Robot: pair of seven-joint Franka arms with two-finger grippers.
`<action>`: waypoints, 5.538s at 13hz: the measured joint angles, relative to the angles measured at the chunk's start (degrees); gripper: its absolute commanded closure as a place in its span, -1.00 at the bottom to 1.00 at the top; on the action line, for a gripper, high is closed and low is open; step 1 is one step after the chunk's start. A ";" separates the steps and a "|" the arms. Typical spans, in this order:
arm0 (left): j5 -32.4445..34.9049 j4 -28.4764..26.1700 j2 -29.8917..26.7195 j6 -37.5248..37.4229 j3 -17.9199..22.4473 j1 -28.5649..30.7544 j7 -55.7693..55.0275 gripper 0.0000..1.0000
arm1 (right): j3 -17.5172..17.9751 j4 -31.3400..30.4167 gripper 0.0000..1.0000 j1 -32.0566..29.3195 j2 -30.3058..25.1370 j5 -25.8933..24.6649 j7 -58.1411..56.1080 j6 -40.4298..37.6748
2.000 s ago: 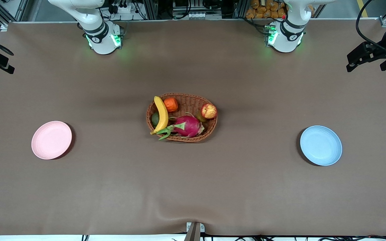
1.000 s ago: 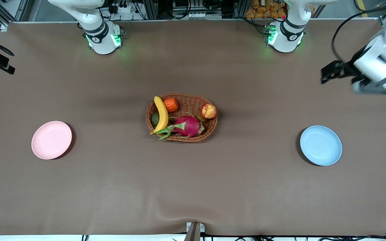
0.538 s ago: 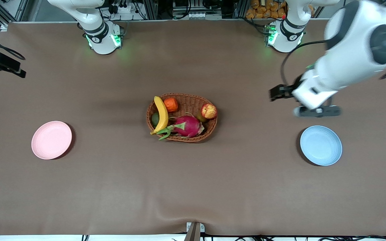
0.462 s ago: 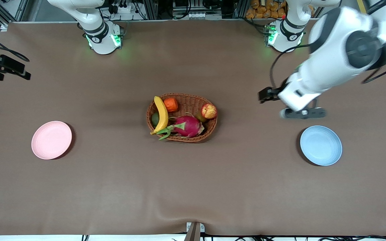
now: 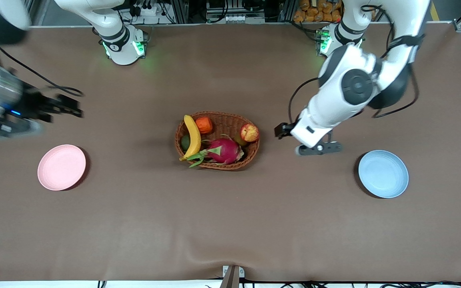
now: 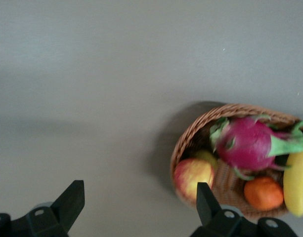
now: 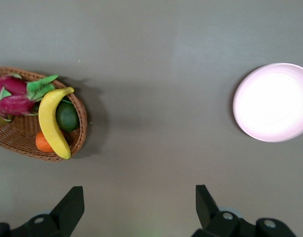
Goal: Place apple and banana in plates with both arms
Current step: 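Reach the left gripper to the apple while the right gripper reaches the banana, then close the left gripper on the apple while the right gripper grasps the banana, then carry the apple to the blue plate while the right gripper lifts the banana, then release the apple on the blue plate while the right gripper lowers the banana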
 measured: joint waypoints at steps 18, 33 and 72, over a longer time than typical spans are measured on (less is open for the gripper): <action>-0.50 -8.80 9.81 19.78 -1.42 -10.48 -13.58 1.00 | 0.15 -10.49 -1.00 20.89 13.78 10.57 10.40 23.19; -0.19 -7.19 2.12 -0.60 0.04 26.94 31.69 1.00 | 0.07 -10.67 0.22 24.36 22.40 15.67 10.68 28.57; 9.84 7.67 0.48 -20.12 -15.03 41.01 25.66 -1.00 | -2.31 -10.06 1.00 -21.29 20.66 2.24 -20.90 22.42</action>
